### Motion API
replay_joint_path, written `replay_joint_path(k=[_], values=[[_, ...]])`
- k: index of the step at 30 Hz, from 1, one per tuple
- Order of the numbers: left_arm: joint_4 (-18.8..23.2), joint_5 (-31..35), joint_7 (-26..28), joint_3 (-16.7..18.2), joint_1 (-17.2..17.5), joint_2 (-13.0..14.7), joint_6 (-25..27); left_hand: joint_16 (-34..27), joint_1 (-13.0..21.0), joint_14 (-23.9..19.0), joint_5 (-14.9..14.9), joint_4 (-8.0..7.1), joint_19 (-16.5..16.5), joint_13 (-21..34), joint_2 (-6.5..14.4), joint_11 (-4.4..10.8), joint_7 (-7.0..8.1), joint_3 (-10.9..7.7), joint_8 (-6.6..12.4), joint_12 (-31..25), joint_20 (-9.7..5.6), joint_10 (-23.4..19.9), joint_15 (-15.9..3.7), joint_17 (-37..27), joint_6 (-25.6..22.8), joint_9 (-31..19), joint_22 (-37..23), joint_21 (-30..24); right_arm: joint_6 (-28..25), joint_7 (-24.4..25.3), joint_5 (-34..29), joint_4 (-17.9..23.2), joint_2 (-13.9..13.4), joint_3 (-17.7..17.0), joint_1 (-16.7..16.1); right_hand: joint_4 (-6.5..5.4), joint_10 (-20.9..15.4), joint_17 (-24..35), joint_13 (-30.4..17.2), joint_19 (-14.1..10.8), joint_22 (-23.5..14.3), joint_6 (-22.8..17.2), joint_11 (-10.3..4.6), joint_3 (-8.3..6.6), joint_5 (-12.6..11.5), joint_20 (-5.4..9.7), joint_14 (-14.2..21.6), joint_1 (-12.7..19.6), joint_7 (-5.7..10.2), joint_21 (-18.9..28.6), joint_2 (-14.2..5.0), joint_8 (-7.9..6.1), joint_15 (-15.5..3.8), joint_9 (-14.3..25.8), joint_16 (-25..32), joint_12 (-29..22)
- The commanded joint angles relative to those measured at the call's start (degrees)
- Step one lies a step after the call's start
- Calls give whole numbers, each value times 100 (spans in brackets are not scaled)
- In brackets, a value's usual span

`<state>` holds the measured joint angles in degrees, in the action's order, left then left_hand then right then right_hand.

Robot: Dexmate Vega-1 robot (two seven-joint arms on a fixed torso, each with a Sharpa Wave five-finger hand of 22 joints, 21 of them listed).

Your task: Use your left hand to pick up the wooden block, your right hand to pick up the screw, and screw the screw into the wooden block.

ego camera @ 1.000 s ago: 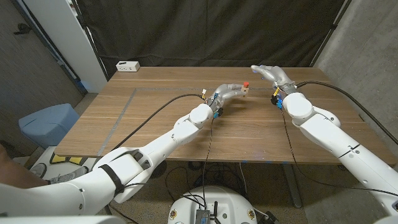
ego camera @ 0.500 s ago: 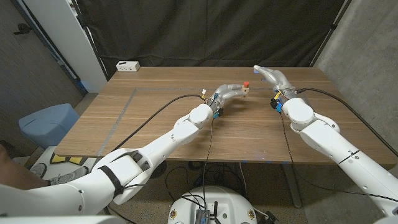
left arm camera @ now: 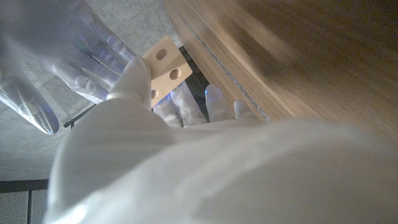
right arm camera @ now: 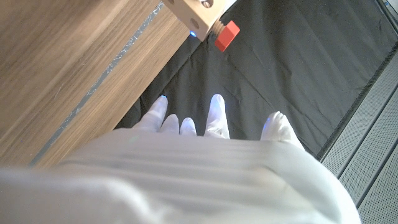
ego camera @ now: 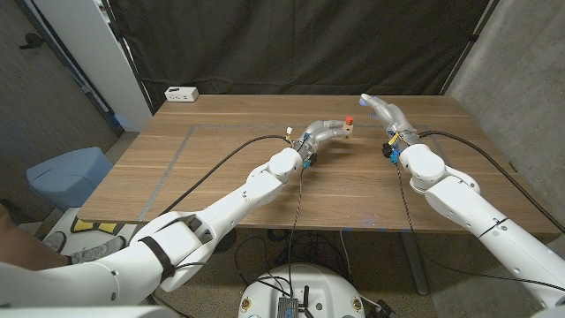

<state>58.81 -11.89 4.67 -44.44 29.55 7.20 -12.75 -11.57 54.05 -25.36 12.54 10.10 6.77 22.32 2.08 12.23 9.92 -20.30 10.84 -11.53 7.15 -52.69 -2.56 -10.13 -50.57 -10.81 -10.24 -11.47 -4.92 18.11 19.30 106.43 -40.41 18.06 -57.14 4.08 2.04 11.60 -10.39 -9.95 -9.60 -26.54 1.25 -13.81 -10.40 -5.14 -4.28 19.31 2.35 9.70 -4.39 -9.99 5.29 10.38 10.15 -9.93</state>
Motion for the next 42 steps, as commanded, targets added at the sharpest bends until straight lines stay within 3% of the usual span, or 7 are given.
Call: replay_joint_path(k=[1,9,17,33,42], values=[[-114,-62,-38,16,-40,-45,9,5,-40,-31,30,-121,-23,138,204,7,-91,-134,48,-46,28,-51,-323,-19,-122,-26,-29,-28,339,-137,160,-220,65,98,0,-37,242,14,0,154,-9,166,-39,39,-17,38,-225,-132,20,29,-30,14,28,6,6,19],[-325,-82,-96,6,-136,-119,-61,5,-40,-30,30,-120,-22,140,204,6,-85,-134,46,-46,27,-45,-320,-19,-114,-26,-29,-29,442,-166,242,-304,109,133,-12,-199,663,52,5,469,-13,420,-122,88,22,90,-581,-453,0,32,-177,6,39,-5,36,17],[-497,-106,-129,11,-208,-182,-135,4,-35,-28,31,-117,-25,140,208,6,-75,-136,48,-45,30,-39,-313,-20,-117,-25,-29,-28,506,-179,237,-334,116,177,0,-340,879,73,3,609,-16,533,-141,151,24,85,-789,-704,-44,42,-218,2,20,-7,37,8],[-643,-117,-171,7,-275,-222,-180,4,-42,-26,33,-120,-24,137,210,7,-80,-137,45,-44,32,-35,-321,-21,-108,-25,-29,-29,418,-97,182,-292,128,264,-15,-447,991,86,5,742,-19,345,-172,174,13,59,-909,-885,66,54,-266,-85,23,-16,63,-22],[-634,-95,-154,-6,-273,-218,-172,4,-41,-24,34,-117,-26,134,208,8,-84,-136,46,-42,26,-31,-315,-20,-109,-25,-29,-29,334,-85,197,-221,89,269,-53,-455,966,70,9,752,-19,92,-249,158,3,42,-919,-915,13,80,-266,-155,30,-18,82,-57]])
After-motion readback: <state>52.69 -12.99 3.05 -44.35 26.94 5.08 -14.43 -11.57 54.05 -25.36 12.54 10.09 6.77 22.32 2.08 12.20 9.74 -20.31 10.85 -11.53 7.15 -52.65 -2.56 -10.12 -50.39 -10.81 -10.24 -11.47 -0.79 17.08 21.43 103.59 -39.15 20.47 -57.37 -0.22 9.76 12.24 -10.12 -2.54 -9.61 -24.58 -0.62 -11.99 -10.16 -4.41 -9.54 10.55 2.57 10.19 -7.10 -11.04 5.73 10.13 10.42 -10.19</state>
